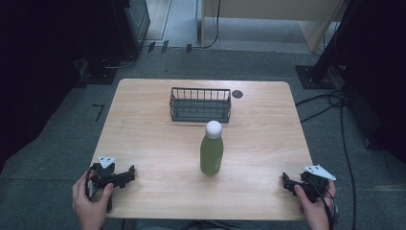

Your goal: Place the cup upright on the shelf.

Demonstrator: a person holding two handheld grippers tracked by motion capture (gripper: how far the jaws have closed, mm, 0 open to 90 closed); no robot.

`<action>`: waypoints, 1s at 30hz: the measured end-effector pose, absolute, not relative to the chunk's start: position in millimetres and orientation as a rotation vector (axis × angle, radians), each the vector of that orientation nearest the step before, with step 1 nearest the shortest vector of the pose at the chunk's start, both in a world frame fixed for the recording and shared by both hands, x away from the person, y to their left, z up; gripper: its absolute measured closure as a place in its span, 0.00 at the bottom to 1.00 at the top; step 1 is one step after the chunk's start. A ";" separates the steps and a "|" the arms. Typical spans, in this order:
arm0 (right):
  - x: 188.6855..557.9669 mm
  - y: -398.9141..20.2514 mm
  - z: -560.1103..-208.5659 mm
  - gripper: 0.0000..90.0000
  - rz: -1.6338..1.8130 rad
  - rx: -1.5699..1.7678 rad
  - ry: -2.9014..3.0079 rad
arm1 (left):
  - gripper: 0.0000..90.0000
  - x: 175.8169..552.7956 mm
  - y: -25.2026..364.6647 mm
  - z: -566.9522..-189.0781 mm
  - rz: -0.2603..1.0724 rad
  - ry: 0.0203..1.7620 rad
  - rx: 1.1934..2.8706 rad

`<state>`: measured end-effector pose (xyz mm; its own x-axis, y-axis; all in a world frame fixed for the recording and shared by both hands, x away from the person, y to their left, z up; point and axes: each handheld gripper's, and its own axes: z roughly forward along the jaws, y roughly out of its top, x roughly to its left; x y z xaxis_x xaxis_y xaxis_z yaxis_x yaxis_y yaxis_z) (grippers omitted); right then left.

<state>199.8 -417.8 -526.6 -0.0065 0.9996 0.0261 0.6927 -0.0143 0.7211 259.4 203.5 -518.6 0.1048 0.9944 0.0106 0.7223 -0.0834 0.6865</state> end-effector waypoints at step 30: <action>197.8 -402.9 -497.7 0.08 0.820 1.705 1.746 | 0.00 259.4 203.5 -518.6 0.674 1.671 1.862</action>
